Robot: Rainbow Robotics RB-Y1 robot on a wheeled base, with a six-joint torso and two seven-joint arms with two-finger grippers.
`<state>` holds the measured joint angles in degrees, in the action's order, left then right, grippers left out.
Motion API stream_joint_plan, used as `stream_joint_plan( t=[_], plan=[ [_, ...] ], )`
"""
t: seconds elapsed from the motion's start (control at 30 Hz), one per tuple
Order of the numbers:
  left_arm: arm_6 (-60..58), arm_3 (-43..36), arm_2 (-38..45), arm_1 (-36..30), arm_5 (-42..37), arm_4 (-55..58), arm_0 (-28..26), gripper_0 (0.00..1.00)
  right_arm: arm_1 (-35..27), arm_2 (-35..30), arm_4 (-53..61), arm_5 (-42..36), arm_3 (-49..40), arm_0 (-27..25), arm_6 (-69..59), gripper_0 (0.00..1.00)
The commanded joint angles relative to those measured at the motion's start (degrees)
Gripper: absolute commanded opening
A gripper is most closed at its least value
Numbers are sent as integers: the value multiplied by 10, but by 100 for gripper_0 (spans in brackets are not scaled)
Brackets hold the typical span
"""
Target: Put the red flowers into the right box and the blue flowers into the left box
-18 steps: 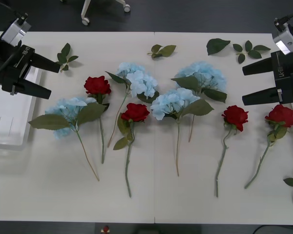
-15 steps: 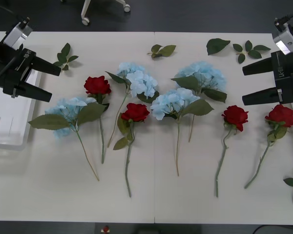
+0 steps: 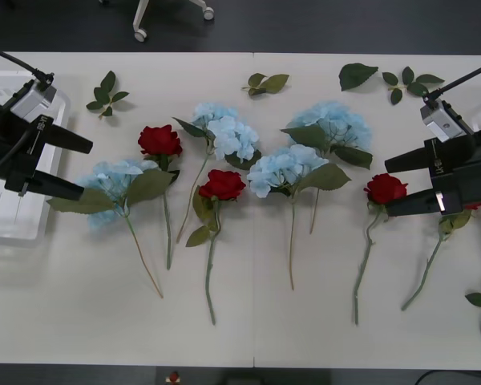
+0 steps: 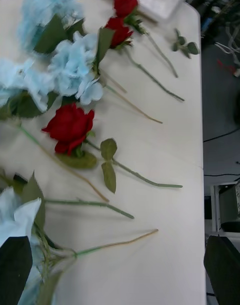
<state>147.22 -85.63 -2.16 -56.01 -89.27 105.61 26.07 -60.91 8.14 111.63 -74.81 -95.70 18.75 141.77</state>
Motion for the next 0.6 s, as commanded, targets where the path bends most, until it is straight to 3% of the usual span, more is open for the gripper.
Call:
stream_joint_plan(
  t=[0.03,0.17,0.37,0.5,0.6],
  plan=[
    [-158,-109,52,-21,30,-44,-74,100,-60,-8,26,-18,-12,15,-154,100],
    [-290,-205,77,-21,60,-103,-136,100,-88,-23,18,-42,-43,14,-339,100],
    [-525,-318,79,-14,86,-211,-194,100,-145,-59,-41,-92,-129,14,-729,100],
    [-651,-377,73,3,85,-282,-212,100,-163,-62,-93,-104,-172,4,-894,100],
    [-737,-409,51,12,84,-338,-215,100,-163,-63,-156,-110,-189,-19,-947,100]
  ],
)
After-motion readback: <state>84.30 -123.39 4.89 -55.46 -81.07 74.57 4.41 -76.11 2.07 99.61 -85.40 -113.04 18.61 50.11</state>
